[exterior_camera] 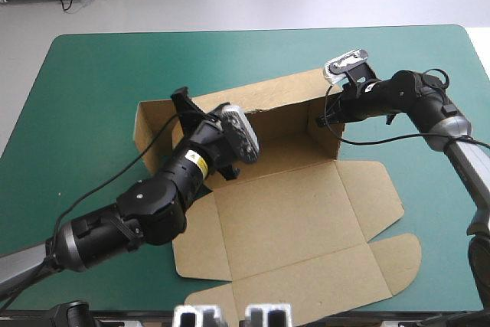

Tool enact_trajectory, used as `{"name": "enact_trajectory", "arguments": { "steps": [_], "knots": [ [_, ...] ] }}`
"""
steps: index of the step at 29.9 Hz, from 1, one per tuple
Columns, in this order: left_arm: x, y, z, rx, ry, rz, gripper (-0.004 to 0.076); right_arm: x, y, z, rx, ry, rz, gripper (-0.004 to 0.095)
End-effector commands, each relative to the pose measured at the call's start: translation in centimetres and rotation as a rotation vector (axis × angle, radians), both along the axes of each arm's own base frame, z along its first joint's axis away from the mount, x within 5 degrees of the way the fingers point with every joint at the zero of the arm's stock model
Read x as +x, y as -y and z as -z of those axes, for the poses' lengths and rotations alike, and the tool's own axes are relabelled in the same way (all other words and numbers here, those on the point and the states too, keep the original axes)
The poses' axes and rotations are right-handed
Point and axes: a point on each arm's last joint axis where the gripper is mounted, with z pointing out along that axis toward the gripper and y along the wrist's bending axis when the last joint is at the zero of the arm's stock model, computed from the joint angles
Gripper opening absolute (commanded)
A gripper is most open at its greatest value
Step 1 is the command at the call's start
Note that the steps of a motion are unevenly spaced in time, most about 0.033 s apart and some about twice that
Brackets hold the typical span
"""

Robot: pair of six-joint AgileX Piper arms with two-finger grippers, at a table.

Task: Fold the box

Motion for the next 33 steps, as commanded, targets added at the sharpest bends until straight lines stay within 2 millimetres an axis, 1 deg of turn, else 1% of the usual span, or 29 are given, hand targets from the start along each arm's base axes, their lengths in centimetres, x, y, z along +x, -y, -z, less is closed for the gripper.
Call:
{"name": "enact_trajectory", "arguments": {
  "steps": [1,3,5,7,9,13,16,19,20,24,29,33],
  "knots": [
    [1.3,-2.9,-3.5,-0.169,0.004,-0.126,0.0013,-1.3,0.1,-2.7,0.001,0.011,-0.06,-0.0024],
    [2.1,-4.3,-4.4,-0.252,-0.034,-0.191,0.0013,-1.5,0.1,-2.7,-0.018,-0.014,-0.083,-0.0024],
    [3.0,-6.2,-5.5,-0.329,-0.072,-0.268,0.0013,-1.8,0.2,-3.1,-0.038,-0.032,-0.104,-0.0024],
    [3.7,-8.2,-6.3,-0.373,-0.097,-0.333,0.0013,-2.0,0.2,-3.4,-0.056,-0.05,-0.121,-0.0024],
    [4.4,-9.8,-6.7,-0.389,-0.113,-0.392,0.0013,-2.3,0.3,-4.0,-0.077,-0.072,-0.141,-0.0024],
    [5.6,-13.2,-6.3,-0.394,-0.17,-0.543,0.0013,-2.6,0.6,-5.2,-0.135,-0.104,-0.172,-0.0024],
    [5.8,-15.1,-5.5,-0.434,-0.257,-0.645,0.0013,-1.9,1.0,-5.5,-0.179,-0.106,-0.138,-0.0024],
    [5.8,-16.2,-4.8,-0.48,-0.358,-0.661,0.0013,-0.4,1.0,-4.8,-0.21,-0.157,-0.117,-0.0025],
    [5.8,-16.3,-4.7,-0.505,-0.389,-0.653,0.0013,0.1,0.9,-4.6,-0.215,-0.176,-0.121,-0.0024],
    [5.8,-16.3,-4.4,-0.539,-0.464,-0.612,0.0012,2.8,0.3,-2.6,-0.211,-0.238,-0.127,-0.0025],
    [5.7,-16.6,-4.3,-0.517,-0.456,-0.63,0.0012,6.4,-0.4,-0.1,-0.201,-0.281,-0.107,-0.0024],
    [5.8,-16.8,-4.4,-0.492,-0.436,-0.64,0.0012,7.7,-0.7,0.0,-0.191,-0.265,-0.094,-0.0006]
  ]
}}
